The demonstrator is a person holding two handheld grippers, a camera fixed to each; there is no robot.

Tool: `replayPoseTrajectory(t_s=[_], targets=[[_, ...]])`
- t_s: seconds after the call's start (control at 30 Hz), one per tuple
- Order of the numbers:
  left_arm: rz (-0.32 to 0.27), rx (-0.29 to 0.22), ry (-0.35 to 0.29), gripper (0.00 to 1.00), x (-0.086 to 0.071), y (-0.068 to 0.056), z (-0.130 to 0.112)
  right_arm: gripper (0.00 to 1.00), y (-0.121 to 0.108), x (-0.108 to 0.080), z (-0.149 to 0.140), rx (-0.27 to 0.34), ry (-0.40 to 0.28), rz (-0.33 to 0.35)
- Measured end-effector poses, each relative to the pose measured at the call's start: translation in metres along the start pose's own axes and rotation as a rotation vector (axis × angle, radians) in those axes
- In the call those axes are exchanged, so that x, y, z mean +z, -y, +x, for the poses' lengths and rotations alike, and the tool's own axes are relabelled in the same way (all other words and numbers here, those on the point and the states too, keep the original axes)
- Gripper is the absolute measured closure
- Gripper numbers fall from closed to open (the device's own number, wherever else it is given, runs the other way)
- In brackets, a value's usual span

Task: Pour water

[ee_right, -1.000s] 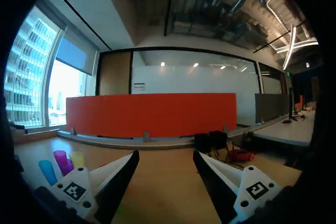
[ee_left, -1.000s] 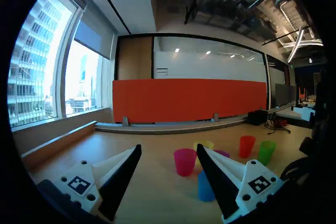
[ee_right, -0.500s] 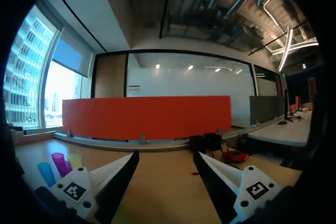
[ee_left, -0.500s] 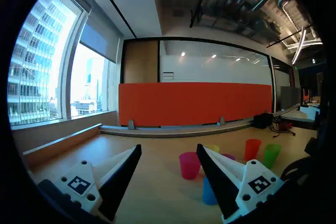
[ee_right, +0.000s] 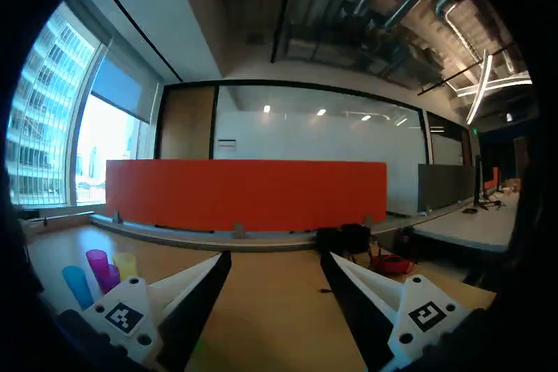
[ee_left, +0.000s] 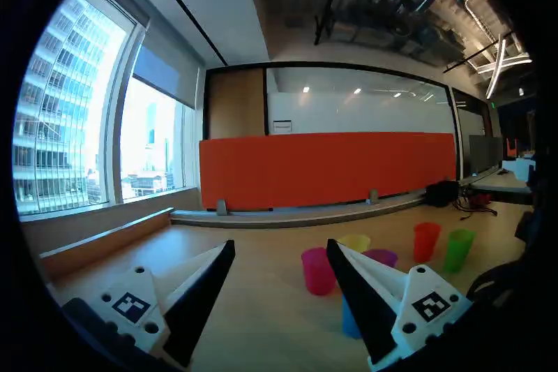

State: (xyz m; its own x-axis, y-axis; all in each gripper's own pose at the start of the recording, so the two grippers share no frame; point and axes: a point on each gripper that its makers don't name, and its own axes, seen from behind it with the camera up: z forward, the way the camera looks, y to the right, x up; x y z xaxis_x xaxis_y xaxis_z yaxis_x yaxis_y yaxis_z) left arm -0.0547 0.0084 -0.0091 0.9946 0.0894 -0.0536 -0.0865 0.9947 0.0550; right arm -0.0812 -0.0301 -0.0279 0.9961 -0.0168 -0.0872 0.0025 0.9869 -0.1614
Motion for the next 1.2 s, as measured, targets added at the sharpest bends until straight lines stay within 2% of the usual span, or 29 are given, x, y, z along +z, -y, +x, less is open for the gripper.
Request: replayPoseTrajectory(t_s=[0.27,0.5,1.2], targets=[[-0.003,-0.010,0.005,0.02,0.004,-0.002,-0.016,0.01,0.001,-0.003,0.004,-0.008,-0.001,-0.005],[-0.002,-0.011,0.014,0.02,0.008,0.002,-0.027,0.01,-0.001,-0.003,0.007,-0.017,-0.006,-0.010],[-0.013,-0.040,0.044,0.03,0.013,0.006,-0.044,0.01,-0.006,-0.002,0.003,-0.008,0.001,-0.020]])
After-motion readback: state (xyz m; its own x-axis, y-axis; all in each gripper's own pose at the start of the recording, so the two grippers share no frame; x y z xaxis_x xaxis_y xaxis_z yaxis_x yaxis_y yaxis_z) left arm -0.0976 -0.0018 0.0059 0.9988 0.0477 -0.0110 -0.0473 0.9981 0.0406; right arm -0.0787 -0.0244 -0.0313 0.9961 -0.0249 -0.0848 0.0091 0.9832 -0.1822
